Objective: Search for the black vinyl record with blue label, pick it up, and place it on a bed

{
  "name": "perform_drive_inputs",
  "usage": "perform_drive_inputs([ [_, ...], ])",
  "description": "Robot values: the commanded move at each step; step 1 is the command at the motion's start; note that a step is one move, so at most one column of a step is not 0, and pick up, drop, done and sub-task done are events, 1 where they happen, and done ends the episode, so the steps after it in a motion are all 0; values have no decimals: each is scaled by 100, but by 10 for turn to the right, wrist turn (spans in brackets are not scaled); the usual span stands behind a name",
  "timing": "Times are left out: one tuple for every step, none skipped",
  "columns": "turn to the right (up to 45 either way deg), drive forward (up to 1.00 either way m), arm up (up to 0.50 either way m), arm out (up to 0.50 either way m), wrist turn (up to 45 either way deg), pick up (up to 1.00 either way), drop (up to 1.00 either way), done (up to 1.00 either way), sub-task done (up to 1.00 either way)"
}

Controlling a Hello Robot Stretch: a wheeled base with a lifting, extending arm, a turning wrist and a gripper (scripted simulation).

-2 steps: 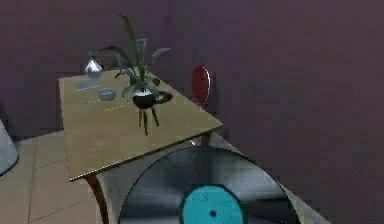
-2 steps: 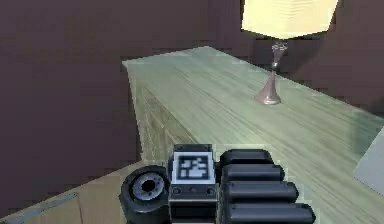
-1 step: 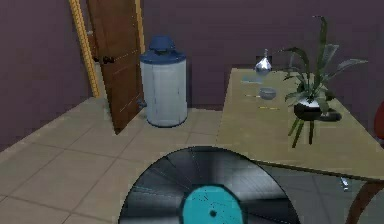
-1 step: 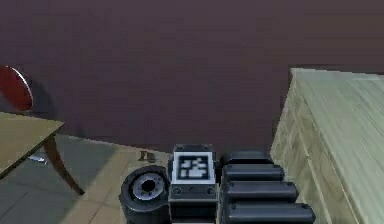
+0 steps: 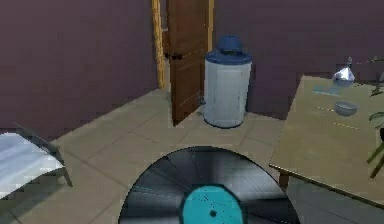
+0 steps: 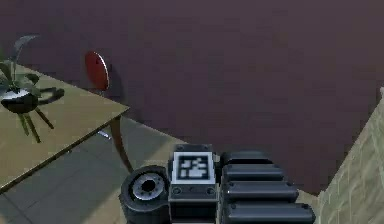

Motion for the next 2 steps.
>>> perform_drive_inputs([
  [0,50,0,0,0,0,0,0,0],
  [-390,0,0,0,0,0,0,0,0],
])
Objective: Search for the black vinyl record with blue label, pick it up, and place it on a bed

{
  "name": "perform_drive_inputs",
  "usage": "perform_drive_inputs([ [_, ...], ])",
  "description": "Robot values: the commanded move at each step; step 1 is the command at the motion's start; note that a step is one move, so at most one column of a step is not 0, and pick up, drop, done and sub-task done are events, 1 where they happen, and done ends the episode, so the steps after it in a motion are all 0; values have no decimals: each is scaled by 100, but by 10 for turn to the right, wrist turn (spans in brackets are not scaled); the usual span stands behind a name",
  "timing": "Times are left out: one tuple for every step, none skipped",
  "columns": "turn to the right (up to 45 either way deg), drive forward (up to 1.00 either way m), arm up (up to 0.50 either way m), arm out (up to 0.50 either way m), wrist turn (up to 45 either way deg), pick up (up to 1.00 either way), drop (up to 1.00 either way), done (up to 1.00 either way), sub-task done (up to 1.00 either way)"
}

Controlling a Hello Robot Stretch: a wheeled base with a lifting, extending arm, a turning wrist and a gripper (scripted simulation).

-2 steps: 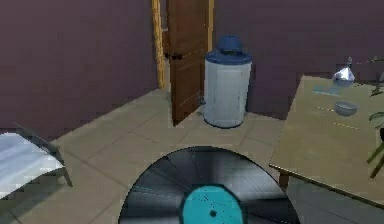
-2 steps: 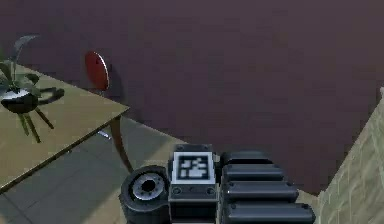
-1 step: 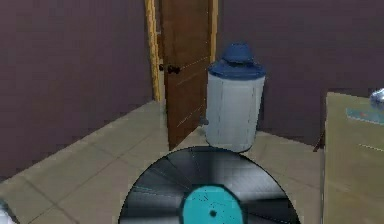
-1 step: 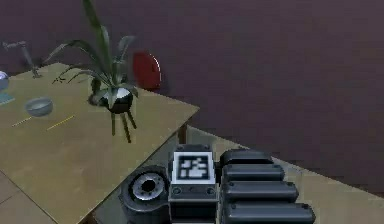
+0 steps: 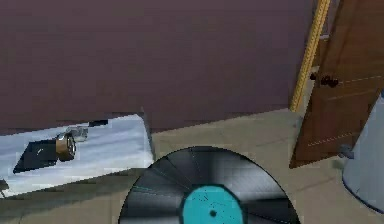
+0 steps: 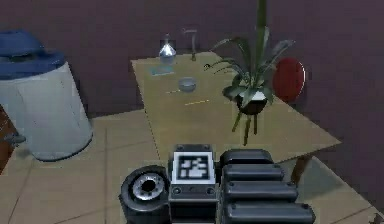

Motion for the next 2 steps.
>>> perform_drive_inputs([
  [0,70,0,0,0,0,0,0,0],
  [-450,0,0,0,0,0,0,0,0],
])
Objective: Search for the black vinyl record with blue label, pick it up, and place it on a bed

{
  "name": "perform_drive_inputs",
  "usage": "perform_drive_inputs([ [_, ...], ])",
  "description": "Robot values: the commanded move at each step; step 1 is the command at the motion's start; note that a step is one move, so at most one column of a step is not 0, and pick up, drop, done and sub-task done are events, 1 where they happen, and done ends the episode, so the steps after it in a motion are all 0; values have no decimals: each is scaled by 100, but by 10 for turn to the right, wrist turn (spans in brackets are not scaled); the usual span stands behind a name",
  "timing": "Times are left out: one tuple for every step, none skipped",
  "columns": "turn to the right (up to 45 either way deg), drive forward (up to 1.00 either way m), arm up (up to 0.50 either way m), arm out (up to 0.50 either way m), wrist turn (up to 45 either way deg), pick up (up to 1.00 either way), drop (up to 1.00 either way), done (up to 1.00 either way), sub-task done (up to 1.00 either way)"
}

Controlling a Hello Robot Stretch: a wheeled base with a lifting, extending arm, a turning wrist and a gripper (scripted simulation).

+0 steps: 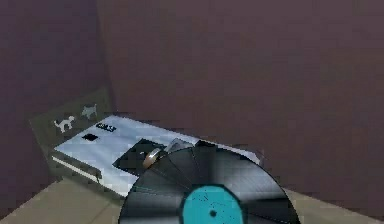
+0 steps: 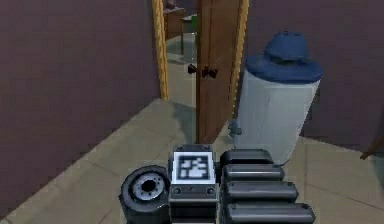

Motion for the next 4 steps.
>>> perform_drive_inputs([
  [-90,0,0,0,0,0,0,0,0],
  [0,35,0,0,0,0,0,0,0],
  [-450,0,0,0,0,0,0,0,0],
  [-60,0,0,0,0,0,0,0,0],
])
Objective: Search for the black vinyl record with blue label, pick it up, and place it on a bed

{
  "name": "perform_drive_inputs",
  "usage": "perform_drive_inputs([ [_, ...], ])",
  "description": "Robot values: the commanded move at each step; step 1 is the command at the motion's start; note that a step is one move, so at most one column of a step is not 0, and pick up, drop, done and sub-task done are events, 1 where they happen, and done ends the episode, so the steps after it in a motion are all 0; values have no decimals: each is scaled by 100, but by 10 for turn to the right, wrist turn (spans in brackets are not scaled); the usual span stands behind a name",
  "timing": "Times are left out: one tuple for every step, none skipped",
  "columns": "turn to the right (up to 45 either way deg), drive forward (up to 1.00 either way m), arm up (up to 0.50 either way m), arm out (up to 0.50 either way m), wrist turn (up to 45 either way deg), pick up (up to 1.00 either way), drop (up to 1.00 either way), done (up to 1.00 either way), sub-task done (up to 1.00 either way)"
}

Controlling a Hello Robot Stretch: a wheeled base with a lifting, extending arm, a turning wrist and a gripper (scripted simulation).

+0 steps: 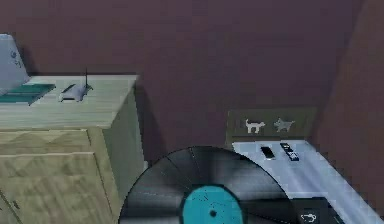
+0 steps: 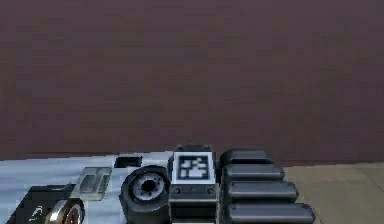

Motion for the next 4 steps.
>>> perform_drive_inputs([
  [0,70,0,0,0,0,0,0,0],
  [-450,0,0,0,0,0,0,0,0],
  [-450,0,0,0,0,0,0,0,0],
  [-60,0,0,0,0,0,0,0,0],
])
